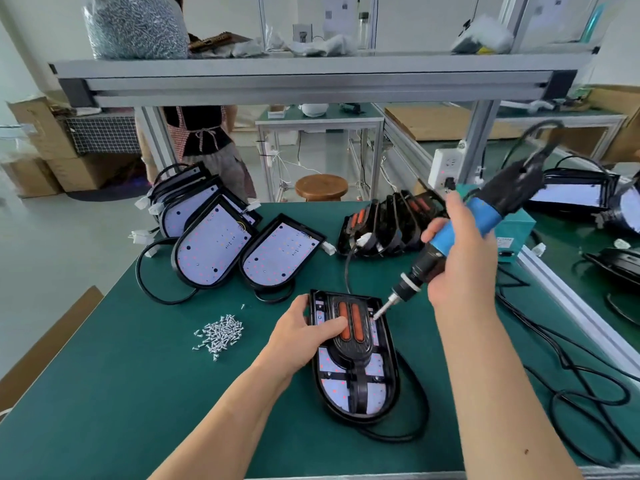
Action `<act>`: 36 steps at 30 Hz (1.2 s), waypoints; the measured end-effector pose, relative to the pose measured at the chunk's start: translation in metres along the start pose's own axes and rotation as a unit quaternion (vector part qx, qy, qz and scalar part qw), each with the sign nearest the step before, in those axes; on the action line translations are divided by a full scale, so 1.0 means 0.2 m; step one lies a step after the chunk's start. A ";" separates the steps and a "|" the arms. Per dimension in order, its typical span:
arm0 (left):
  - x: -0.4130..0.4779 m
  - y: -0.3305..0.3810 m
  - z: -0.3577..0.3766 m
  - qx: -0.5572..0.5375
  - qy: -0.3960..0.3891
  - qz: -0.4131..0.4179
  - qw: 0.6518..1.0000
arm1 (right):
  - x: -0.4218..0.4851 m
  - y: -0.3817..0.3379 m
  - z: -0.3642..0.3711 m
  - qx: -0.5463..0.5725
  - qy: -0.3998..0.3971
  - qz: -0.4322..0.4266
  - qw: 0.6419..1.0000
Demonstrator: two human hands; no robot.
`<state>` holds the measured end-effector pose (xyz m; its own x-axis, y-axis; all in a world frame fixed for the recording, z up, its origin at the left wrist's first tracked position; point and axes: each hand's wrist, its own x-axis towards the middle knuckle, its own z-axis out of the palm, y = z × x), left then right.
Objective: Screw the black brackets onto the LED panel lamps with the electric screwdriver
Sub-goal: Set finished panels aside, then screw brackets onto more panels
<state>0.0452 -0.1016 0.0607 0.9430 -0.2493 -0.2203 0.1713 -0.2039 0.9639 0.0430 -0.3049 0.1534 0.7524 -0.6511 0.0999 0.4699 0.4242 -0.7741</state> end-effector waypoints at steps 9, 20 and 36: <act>-0.15 0.01 -0.11 0.083 -0.154 -0.019 0.984 | 0.04 0.22 -0.49 -0.097 0.166 0.137 0.972; -0.20 0.02 -0.04 0.082 -0.123 0.005 0.989 | -0.04 0.37 -0.48 -0.526 0.057 -0.001 0.849; -0.14 -0.11 -0.02 0.059 0.130 0.020 0.990 | -0.13 0.33 -0.49 -0.723 -0.081 -0.190 0.660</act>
<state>0.0157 -0.0854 0.0460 0.9925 -0.0106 -0.1218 0.1124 -0.3122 0.9433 0.0094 -0.3207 0.0385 0.8015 -0.4126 0.4329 -0.2044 -0.8692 -0.4502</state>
